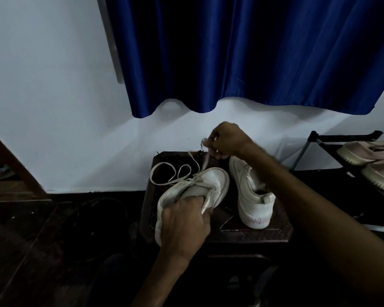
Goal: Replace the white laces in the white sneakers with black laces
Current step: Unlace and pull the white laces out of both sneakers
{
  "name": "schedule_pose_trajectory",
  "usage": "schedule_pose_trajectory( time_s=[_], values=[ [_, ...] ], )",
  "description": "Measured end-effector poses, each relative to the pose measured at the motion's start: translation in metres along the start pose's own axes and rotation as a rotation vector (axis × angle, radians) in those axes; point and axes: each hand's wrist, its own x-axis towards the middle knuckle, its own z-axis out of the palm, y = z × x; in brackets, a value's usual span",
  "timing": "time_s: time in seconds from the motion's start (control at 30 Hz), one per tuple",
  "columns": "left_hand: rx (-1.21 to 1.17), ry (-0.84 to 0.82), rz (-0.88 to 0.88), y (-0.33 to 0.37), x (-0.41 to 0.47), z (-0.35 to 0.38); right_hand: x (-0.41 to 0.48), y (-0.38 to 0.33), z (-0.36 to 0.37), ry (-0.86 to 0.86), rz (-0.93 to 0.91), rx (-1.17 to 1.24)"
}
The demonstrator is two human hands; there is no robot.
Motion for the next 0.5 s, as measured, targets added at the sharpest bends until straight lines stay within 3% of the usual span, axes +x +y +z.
schedule_pose_trajectory(
  time_s=[0.1, 0.2, 0.27, 0.4, 0.5],
  values=[
    [-0.047, 0.012, 0.007, 0.000, 0.000, -0.003, -0.018, 0.016, 0.001, -0.127, 0.051, -0.238],
    [-0.103, 0.017, 0.010, -0.001, -0.001, -0.004, -0.033, 0.022, 0.006, -0.028, 0.009, -0.488],
    [-0.114, 0.028, 0.007, 0.000, 0.000, -0.004, -0.040, 0.018, 0.011, 0.025, -0.080, -0.435],
    [-0.106, 0.008, 0.020, 0.001, 0.001, -0.005, -0.052, 0.010, 0.025, -0.225, -0.184, -0.380],
    [-0.091, -0.016, -0.003, 0.000, 0.002, -0.007, -0.052, 0.015, 0.033, -0.200, -0.208, -0.365]
  ],
)
